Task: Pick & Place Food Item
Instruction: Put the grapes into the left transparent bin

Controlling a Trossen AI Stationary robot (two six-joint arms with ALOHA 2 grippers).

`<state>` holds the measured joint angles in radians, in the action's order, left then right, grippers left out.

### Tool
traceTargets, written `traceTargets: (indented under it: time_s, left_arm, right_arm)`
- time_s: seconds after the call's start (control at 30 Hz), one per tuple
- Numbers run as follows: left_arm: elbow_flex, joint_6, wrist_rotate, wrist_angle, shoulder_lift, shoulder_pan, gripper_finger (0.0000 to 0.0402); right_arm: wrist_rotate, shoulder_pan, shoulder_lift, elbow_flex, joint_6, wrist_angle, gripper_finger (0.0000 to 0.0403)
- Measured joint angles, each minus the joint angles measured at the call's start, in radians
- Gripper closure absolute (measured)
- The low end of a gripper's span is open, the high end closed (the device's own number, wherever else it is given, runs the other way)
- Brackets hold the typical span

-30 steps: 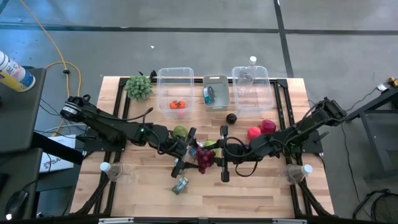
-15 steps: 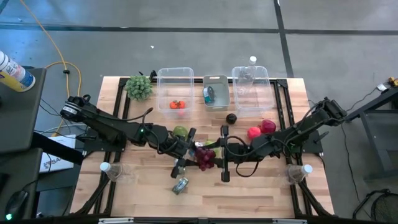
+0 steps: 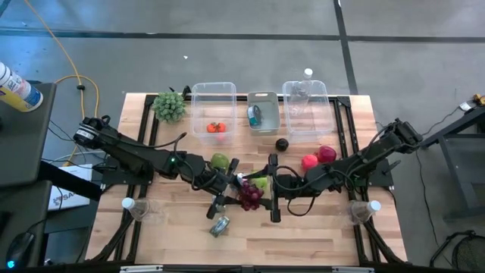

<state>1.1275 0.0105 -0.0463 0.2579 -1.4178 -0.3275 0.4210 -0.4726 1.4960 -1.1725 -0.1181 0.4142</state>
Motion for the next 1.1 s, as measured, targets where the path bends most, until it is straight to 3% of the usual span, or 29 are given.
traceTargets:
  time_s: [0.17, 0.4, 0.73, 0.83, 1.1]
  left_arm:
    - [0.000, 0.000, 0.001, -0.007, 0.000, -0.017, 0.0288]
    - [0.000, -0.009, 0.059, -0.023, 0.000, -0.058, 0.0288]
    - [0.000, -0.060, 0.107, -0.128, 0.052, -0.071, 0.0288]
    - [0.001, -0.055, 0.116, -0.190, 0.090, -0.074, 0.0288]
    - [0.001, -0.073, 0.238, -0.350, 0.204, -0.051, 0.0288]
  right_arm:
    - [-0.002, -0.030, 0.000, 0.000, -0.026, -0.020, 0.0125]
    - [0.032, -0.068, 0.000, 0.001, -0.228, -0.020, 0.0113]
    - [0.384, -0.133, 0.000, 0.001, -0.283, -0.018, 0.0115]
    - [0.448, -0.153, 0.000, 0.001, -0.283, -0.012, 0.0117]
    - [0.657, -0.189, 0.000, 0.001, -0.220, -0.021, 0.0117]
